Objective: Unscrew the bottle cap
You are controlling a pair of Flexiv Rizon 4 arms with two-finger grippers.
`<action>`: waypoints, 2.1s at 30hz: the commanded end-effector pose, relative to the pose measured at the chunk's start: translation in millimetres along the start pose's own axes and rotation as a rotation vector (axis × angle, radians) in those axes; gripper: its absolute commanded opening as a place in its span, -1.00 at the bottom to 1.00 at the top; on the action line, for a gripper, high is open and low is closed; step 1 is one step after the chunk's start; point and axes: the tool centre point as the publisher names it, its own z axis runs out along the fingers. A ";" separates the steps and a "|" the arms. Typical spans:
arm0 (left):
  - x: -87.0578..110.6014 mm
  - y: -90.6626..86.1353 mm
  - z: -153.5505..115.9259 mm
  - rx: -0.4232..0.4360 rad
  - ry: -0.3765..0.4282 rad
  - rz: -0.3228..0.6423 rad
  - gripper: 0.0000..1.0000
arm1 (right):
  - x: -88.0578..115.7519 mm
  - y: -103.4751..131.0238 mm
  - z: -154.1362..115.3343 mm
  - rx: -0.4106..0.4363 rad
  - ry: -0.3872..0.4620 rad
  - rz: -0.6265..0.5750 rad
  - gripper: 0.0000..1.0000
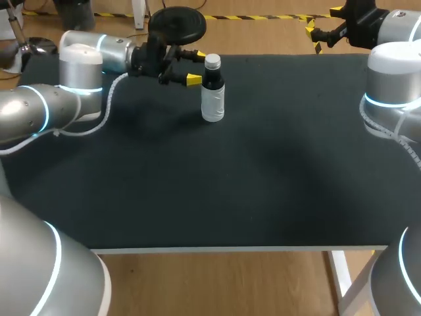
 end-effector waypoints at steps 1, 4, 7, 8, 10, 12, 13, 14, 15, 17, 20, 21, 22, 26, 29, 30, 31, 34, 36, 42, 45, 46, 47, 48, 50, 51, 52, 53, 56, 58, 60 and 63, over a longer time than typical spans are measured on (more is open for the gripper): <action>-10.1 5.7 6.5 0.019 0.117 -0.003 1.00 | -0.2 -0.1 0.1 0.000 0.000 0.000 1.00; -10.0 5.8 10.3 0.025 0.127 -0.004 1.00 | -0.2 -0.1 0.1 0.000 0.000 0.000 1.00; -10.3 5.9 13.6 0.023 0.139 -0.007 1.00 | -0.2 -0.1 0.1 0.000 0.000 0.000 1.00; -10.3 6.0 14.8 0.022 0.140 -0.007 1.00 | -0.2 -0.1 0.1 0.000 0.000 0.000 1.00; -10.6 6.1 15.8 0.023 0.148 -0.011 1.00 | -0.2 -0.1 0.1 0.000 0.000 0.000 1.00; -10.7 5.7 17.4 0.023 0.150 -0.011 1.00 | -0.2 -0.1 0.1 0.000 0.000 0.000 1.00; -10.7 5.3 18.2 0.023 0.154 -0.011 1.00 | -0.2 -0.1 0.1 0.000 0.000 0.000 1.00; -10.6 5.1 19.2 0.022 0.157 -0.011 1.00 | -0.2 -0.1 0.1 0.000 0.000 0.000 1.00; -10.7 5.1 20.3 0.019 0.159 -0.011 1.00 | -0.2 -0.1 0.1 0.000 0.000 0.000 1.00; -10.9 5.0 22.1 0.017 0.164 -0.011 1.00 | -0.2 -0.1 0.1 0.000 0.000 0.000 1.00; -11.1 4.9 24.6 0.015 0.172 -0.010 1.00 | -0.2 -0.1 0.1 0.000 0.000 0.000 1.00; -11.1 5.0 25.5 0.013 0.174 -0.010 1.00 | -0.2 -0.1 0.1 0.000 0.000 0.000 1.00; -11.1 5.0 26.2 0.012 0.176 -0.010 1.00 | -0.2 -0.1 0.1 0.000 0.000 0.000 1.00; -10.9 3.8 28.8 0.011 0.186 -0.007 1.00 | -0.2 -0.1 0.1 0.000 0.000 0.000 1.00; -10.6 3.4 30.0 0.008 0.190 -0.005 1.00 | -0.2 -0.1 0.1 0.000 0.000 0.000 1.00; -10.6 3.4 30.4 0.007 0.192 -0.004 1.00 | -0.2 -0.1 0.1 0.000 0.000 0.000 1.00; -10.5 3.4 30.6 0.006 0.193 -0.004 1.00 | -0.2 -0.1 0.1 0.000 0.000 0.000 1.00; -10.2 3.4 31.4 0.004 0.197 -0.003 1.00 | -0.2 -0.1 0.1 0.000 0.000 0.000 1.00; -9.8 3.6 32.0 0.001 0.199 -0.002 1.00 | -0.2 -0.1 0.1 0.000 0.000 0.000 1.00; -8.7 3.8 32.5 -0.003 0.202 0.005 1.00 | -0.2 -0.1 0.1 0.000 0.000 0.000 1.00; -7.4 4.3 32.9 -0.003 0.205 0.010 0.69 | -0.2 -0.1 0.1 0.000 0.000 0.000 1.00; -7.3 4.7 33.4 -0.002 0.207 0.013 0.55 | -0.2 -0.1 0.1 0.000 0.000 0.000 1.00; -6.8 5.0 34.1 -0.002 0.208 0.015 0.40 | -0.2 -0.1 0.1 0.000 0.000 0.000 1.00; -6.4 5.1 34.3 -0.004 0.209 0.018 0.18 | -0.2 -0.1 0.1 0.000 0.000 0.000 1.00; -5.5 5.1 34.1 -0.005 0.210 0.023 -0.23 | -0.2 -0.1 0.1 0.000 0.000 0.000 1.00; -5.0 5.1 33.8 -0.006 0.211 0.026 -0.54 | -0.2 -0.1 0.1 0.000 0.000 0.000 1.00; -4.7 5.0 33.6 -0.006 0.212 0.028 -0.79 | -0.2 -0.1 0.1 0.000 0.000 0.000 1.00; -4.7 5.0 33.6 -0.006 0.213 0.028 -1.00 | -0.2 -0.1 0.1 0.000 0.000 0.000 1.00; -4.0 4.5 32.9 -0.008 0.213 0.037 -1.00 | -0.2 -0.1 0.1 0.000 0.000 0.000 1.00; -3.1 3.5 31.3 -0.008 0.213 0.044 -1.00 | -0.2 -0.1 0.1 0.000 0.000 0.000 1.00; -2.4 2.1 29.2 -0.009 0.211 0.052 -1.00 | -0.2 -0.1 0.1 0.000 0.000 0.000 1.00; -2.6 0.0 29.7 -0.009 0.209 0.058 -1.00 | -0.2 -0.1 0.1 0.000 0.000 0.000 1.00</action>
